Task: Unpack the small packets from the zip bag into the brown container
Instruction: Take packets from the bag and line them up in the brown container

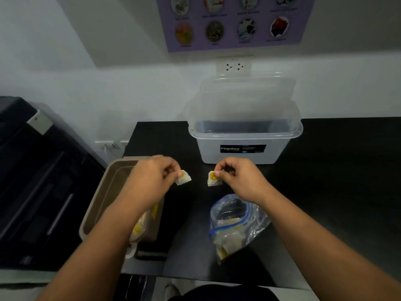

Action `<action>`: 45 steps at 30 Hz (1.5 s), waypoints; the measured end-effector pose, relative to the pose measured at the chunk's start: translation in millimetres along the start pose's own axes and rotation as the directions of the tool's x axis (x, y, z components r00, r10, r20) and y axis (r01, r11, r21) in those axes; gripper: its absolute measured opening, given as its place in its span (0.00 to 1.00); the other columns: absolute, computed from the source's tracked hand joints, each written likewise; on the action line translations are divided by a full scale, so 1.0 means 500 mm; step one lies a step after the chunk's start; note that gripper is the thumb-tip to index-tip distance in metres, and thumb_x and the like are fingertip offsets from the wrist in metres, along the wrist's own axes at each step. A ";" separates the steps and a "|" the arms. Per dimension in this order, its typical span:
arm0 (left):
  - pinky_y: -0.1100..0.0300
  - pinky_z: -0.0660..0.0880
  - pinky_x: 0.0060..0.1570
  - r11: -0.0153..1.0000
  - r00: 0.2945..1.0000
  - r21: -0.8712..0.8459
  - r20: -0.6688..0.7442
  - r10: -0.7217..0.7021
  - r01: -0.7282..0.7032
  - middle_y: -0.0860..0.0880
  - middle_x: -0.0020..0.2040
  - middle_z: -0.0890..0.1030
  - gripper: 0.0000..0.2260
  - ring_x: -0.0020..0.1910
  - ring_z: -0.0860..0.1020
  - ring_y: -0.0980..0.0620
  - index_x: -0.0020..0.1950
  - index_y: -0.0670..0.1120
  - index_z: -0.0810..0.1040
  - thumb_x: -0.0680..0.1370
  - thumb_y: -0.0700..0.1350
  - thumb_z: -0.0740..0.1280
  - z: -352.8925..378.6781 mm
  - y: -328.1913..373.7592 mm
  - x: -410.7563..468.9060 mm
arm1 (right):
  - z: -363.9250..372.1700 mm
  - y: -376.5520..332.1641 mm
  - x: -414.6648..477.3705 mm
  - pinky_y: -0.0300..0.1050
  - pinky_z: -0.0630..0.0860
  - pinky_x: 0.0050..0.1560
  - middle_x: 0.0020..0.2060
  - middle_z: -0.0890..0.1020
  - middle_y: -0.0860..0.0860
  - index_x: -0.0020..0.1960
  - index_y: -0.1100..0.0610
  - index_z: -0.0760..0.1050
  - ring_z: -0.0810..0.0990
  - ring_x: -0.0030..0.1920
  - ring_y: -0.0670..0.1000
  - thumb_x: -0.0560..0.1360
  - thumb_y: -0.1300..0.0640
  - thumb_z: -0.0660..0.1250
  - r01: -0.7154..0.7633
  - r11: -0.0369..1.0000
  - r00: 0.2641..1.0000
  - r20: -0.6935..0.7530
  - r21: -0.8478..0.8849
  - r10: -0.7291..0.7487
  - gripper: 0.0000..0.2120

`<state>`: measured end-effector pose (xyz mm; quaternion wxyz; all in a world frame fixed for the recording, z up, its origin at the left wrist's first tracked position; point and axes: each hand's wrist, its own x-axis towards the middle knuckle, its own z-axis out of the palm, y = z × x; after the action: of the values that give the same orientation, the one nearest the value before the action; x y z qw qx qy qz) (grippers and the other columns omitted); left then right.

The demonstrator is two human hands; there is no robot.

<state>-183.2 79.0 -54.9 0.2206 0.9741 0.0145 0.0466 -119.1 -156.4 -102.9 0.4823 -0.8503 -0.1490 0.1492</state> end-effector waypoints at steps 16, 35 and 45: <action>0.62 0.72 0.44 0.855 0.796 0.431 0.604 -0.035 -0.289 0.59 0.38 0.77 0.03 0.45 0.78 0.59 0.46 0.54 0.84 0.75 0.49 0.70 -0.114 -0.283 -0.019 | 0.181 -0.200 0.025 0.39 0.75 0.39 0.34 0.80 0.41 0.47 0.45 0.76 0.78 0.33 0.40 0.81 0.57 0.68 0.136 0.991 0.987 0.082 -0.001 -0.135 0.07; 0.46 0.64 0.64 0.458 0.765 0.656 0.637 0.091 -0.600 0.48 0.58 0.81 0.11 0.62 0.75 0.45 0.59 0.49 0.80 0.81 0.45 0.62 0.010 -0.334 -0.033 | 0.300 -0.227 -0.016 0.53 0.84 0.52 0.40 0.86 0.53 0.49 0.50 0.78 0.86 0.43 0.50 0.79 0.63 0.70 -0.023 0.999 0.998 0.058 0.050 0.020 0.08; 0.49 0.67 0.56 0.794 0.905 0.462 0.344 0.251 -0.396 0.55 0.51 0.81 0.06 0.57 0.73 0.49 0.53 0.56 0.81 0.79 0.50 0.66 -0.087 -0.351 -0.021 | 0.396 -0.278 0.007 0.39 0.82 0.46 0.42 0.84 0.48 0.49 0.53 0.80 0.84 0.41 0.43 0.78 0.60 0.72 -0.075 0.983 0.951 0.285 -0.165 0.120 0.04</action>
<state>-199.0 255.4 -92.1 -0.0632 0.9818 -0.1714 -0.0524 -210.0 66.8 -80.0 0.3805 -0.8593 -0.1878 0.2857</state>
